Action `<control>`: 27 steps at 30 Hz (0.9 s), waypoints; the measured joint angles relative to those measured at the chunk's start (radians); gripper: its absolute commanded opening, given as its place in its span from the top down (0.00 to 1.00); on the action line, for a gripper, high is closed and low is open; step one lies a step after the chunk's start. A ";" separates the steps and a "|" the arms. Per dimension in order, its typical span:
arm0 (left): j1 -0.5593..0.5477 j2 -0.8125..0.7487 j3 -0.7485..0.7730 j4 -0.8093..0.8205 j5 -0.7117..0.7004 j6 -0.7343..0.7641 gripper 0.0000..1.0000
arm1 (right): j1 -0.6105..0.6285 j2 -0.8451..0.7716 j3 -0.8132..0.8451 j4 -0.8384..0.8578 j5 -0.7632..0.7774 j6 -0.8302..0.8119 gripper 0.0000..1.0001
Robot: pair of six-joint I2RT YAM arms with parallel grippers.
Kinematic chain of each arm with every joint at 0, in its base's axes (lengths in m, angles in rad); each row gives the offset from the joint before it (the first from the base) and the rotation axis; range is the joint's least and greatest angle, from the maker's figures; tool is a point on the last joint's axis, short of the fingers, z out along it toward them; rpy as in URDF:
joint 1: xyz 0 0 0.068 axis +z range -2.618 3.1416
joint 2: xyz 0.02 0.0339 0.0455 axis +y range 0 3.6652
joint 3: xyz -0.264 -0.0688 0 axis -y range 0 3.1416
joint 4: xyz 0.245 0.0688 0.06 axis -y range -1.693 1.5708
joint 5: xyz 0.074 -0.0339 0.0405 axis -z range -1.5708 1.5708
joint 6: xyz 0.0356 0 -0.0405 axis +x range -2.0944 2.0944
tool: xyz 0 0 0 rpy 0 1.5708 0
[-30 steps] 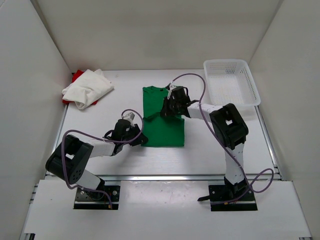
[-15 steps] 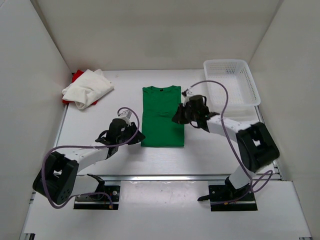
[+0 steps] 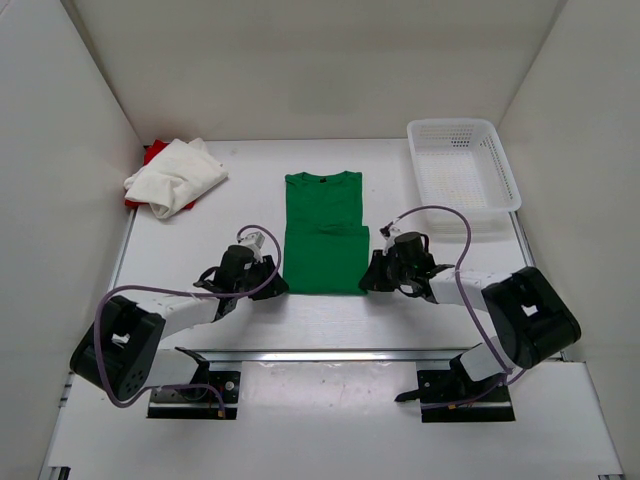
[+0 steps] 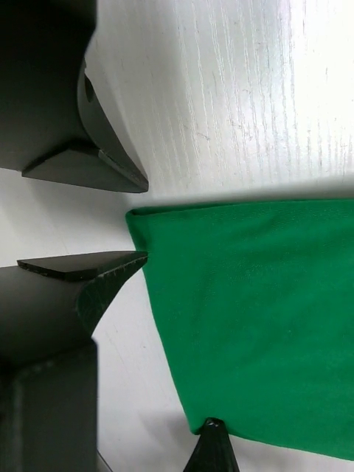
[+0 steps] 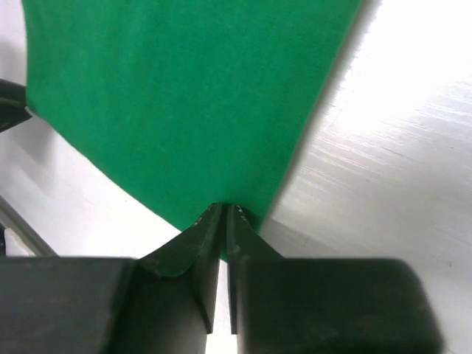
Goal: Fold and stack the t-shirts
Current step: Grab one side of the 2/3 rectangular tshirt with both arms
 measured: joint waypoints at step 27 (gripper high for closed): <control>-0.059 -0.009 -0.008 -0.029 -0.014 -0.003 1.00 | 0.011 -0.132 -0.133 0.029 -0.029 0.040 1.00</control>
